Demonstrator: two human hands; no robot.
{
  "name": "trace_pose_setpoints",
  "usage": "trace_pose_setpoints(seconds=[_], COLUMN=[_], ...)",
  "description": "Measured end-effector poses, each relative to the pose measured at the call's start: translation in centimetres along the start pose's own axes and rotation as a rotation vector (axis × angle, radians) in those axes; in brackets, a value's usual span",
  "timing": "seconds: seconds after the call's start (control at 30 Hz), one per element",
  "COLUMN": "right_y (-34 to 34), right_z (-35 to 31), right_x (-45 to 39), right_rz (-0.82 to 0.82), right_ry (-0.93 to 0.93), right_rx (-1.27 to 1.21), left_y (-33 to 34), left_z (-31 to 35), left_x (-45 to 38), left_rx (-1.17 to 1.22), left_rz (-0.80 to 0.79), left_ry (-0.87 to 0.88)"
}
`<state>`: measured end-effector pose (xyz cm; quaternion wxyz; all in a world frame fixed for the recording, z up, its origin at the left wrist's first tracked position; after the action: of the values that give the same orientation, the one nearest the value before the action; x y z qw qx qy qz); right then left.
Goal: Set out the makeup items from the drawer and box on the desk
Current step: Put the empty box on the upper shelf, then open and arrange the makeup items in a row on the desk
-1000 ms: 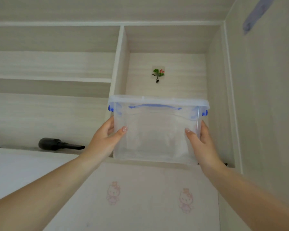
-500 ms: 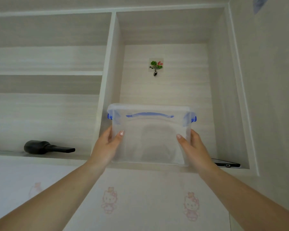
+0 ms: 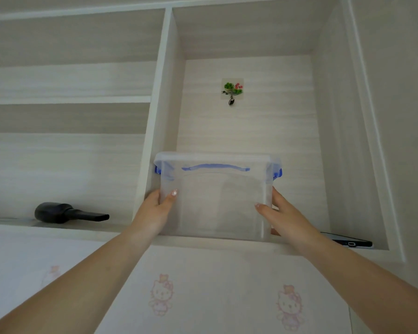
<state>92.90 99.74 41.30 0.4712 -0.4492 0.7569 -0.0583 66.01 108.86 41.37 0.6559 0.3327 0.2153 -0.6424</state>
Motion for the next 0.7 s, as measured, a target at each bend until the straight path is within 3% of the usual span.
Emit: trace_pose_setpoints(seconds=[0.23, 0.3, 0.5, 0.57, 0.7], right_y=[-0.3, -0.6, -2.4, -1.5, 0.9], right_z=[-0.2, -0.9, -1.8, -2.5, -4.2], right_x=[0.2, 0.7, 4.2, 5.8, 9.6], right_rz=[0.053, 0.101, 0.427, 0.44, 0.371], right_ry=[-0.01, -0.046, -0.146, -0.205, -0.258], right_rx=[0.06, 0.072, 0.088, 0.141, 0.021], left_y=[-0.5, -0.5, -0.1, -0.6, -1.7], left_z=[-0.6, -0.2, 1.5, 1.3, 1.6], left_x=[0.1, 1.1, 5.9, 7.6, 11.4], left_rx=[-0.059, -0.045, 0.003, 0.036, 0.048], left_rz=[0.083, 0.114, 0.113, 0.105, 0.087], left_ry=[0.002, 0.077, 0.27, 0.273, 0.23])
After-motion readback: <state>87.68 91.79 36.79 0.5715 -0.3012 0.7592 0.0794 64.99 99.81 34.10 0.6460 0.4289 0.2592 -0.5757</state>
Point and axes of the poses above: each hand's wrist, its own x-axis away from the middle knuckle, its own y-axis out of the palm, z = x × y, the point moved 10 cm from there along -x, towards the middle knuckle, and after that the axes turned 15 degrees about x, right-handed, at the moved point
